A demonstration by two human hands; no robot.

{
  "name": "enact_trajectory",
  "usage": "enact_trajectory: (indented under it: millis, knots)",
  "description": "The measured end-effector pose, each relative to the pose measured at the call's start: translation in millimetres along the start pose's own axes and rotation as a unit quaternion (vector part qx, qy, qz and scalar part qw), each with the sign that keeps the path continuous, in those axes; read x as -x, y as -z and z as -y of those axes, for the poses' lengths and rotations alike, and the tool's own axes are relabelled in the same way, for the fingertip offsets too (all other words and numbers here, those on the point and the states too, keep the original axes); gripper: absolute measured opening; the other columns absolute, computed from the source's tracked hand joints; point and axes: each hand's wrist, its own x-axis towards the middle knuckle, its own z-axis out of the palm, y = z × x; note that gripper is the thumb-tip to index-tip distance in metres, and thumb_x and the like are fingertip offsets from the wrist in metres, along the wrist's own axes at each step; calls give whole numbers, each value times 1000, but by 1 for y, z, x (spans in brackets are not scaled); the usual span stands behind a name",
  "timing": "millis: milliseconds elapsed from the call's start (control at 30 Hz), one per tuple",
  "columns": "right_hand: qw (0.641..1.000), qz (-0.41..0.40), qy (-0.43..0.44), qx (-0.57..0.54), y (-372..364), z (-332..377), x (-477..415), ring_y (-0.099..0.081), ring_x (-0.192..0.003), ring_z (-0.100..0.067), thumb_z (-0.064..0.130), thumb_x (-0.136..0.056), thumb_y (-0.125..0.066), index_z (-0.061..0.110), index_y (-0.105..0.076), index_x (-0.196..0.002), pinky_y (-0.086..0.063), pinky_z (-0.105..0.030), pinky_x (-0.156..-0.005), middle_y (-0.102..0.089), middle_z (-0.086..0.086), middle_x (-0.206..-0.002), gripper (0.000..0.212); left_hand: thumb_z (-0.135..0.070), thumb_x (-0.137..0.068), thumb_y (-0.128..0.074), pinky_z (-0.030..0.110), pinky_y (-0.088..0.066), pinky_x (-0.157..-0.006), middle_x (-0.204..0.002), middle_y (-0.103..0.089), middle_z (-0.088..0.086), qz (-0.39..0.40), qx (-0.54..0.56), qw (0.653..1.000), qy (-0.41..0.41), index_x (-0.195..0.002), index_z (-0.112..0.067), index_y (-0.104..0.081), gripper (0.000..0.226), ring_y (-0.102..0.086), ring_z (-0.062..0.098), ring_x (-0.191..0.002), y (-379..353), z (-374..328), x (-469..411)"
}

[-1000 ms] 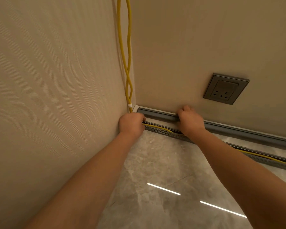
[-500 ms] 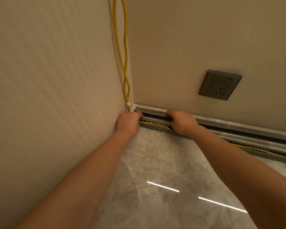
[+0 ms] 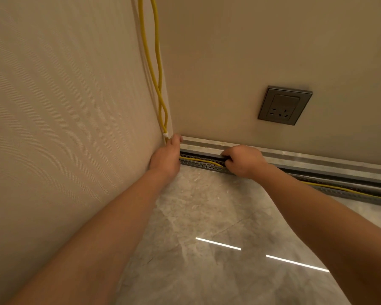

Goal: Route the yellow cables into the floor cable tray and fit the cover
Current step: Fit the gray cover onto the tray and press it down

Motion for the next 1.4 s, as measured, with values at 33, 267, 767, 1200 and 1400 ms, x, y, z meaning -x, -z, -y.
enact_trajectory:
  millis: [33, 267, 767, 1200, 1400]
  knots:
    - [1000, -4, 4, -1, 0, 1, 0, -62, -96, -28, 25, -86, -49, 28, -67, -112, -43, -30, -65, -70, -4, -105, 32, -2, -88, -55, 41, -51, -72, -120, -59, 11, 1, -1, 1000, 0, -128, -20, -35, 49, -64, 35, -92, 0, 0, -1]
    - [999, -16, 33, -13, -2, -3, 2, -62, -91, -22, 35, -82, -54, 30, -61, -113, -39, -28, -61, -69, 3, -104, 32, -5, -92, -50, 38, -53, -90, -124, -65, 7, 12, -24, 1000, -14, -141, -27, -43, 54, -62, 30, -109, -5, 5, -1]
    - [998, -12, 34, -54, -10, 34, -14, -60, -94, -24, 24, -87, -61, 25, -58, -110, -41, -30, -65, -67, 0, -105, 23, -7, -88, -57, 35, -51, -81, -109, -69, 6, -4, -17, 999, -36, -112, -21, -62, 28, -62, 27, -100, -9, 11, -4]
    - [987, -41, 133, 78, -8, 41, -6, -58, -85, -34, 16, -88, -52, 16, -48, -114, -39, -34, -58, -57, -11, -99, 26, -11, -90, -53, 35, -45, -62, -91, -71, 8, -34, -87, 992, -85, -104, -17, -56, 16, -64, 31, -80, -13, 14, 1]
    - [984, -56, 135, 105, -15, 44, -2, -54, -92, -34, 14, -89, -51, 18, -46, -124, -34, -34, -58, -55, -12, -101, 35, -12, -92, -51, 32, -38, -53, -82, -69, 8, -37, -153, 982, -106, -101, -16, -55, 11, -64, 31, -71, -19, 17, 3]
